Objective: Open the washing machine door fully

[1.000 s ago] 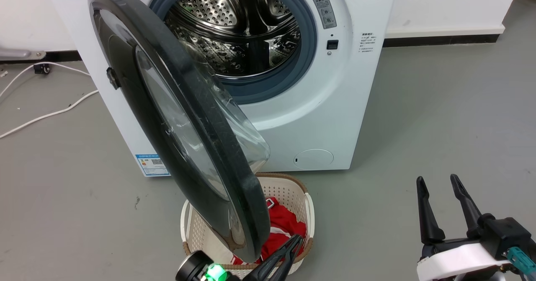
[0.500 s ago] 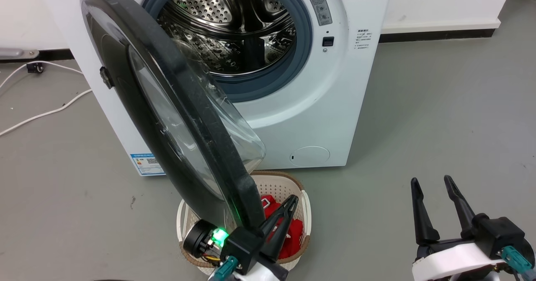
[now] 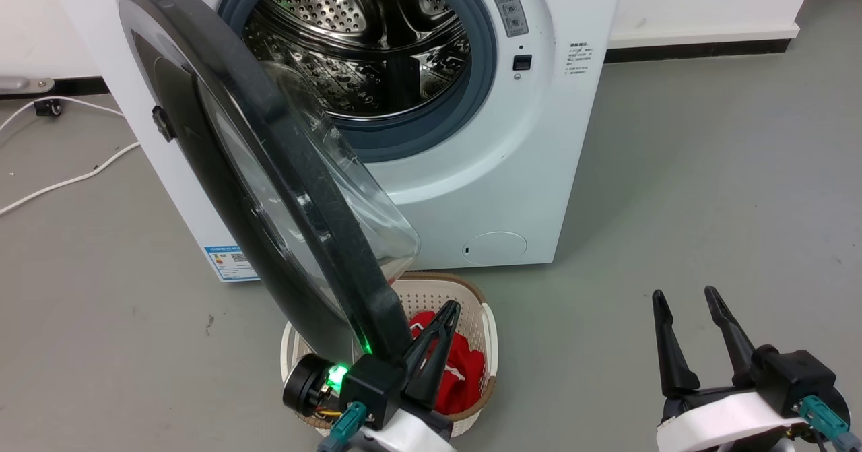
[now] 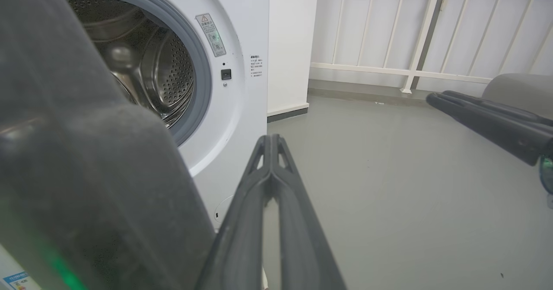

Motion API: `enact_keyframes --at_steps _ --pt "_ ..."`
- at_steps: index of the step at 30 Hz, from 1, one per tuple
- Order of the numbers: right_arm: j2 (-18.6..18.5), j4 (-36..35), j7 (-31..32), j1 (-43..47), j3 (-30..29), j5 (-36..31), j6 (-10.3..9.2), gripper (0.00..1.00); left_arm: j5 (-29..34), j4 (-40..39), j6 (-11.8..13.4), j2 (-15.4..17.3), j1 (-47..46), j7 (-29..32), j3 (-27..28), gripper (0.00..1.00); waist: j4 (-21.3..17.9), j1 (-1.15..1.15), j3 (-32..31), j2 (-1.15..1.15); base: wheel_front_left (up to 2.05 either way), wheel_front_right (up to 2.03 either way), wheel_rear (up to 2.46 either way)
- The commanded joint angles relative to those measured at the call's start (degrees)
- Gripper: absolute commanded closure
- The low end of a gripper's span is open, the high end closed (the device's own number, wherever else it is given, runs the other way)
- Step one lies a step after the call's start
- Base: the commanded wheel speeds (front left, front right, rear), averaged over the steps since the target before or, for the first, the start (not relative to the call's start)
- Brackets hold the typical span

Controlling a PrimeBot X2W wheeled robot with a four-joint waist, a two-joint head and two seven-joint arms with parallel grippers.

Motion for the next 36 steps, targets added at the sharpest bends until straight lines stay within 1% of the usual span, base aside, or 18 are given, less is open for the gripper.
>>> enact_keyframes --at_steps 1,9,18,23,32,36 --pt "0.1 0.2 0.0 -0.8 0.3 0.3 -0.02 0.00 0.1 0.3 0.9 1.4 1.0 0.0 1.5 1.00 0.1 0.00 -0.1 0.00 0.00 0.00 0.00" --pt "0.1 0.7 -0.1 -0.9 0.7 1.1 -0.02 0.00 0.2 -2.2 2.5 3.3 5.0 0.1 2.7 1.00 1.3 0.00 0.1 0.00 0.00 0.00 0.00" --pt "0.1 1.4 -0.2 -0.7 0.6 1.9 -0.02 0.00 0.3 -9.7 3.8 6.4 12.6 1.1 2.5 1.00 4.2 0.00 0.3 0.00 0.00 0.00 0.00" --pt "0.1 1.8 -0.3 -0.6 0.1 2.1 -0.02 0.00 -0.3 -12.9 5.8 8.6 17.0 1.6 4.2 1.00 6.5 0.00 0.4 0.00 0.00 0.00 0.00" --pt "0.1 1.9 -0.4 0.9 -1.1 2.2 -0.02 0.00 -1.6 -16.0 9.8 10.2 20.9 1.4 8.8 1.00 11.9 0.00 0.1 0.00 0.00 0.00 0.00" --pt "0.1 1.6 -0.4 1.1 -1.7 2.3 -0.02 0.00 -2.5 -16.7 11.8 11.7 22.6 1.1 11.9 1.00 14.4 0.00 0.3 0.00 0.00 0.00 0.00"
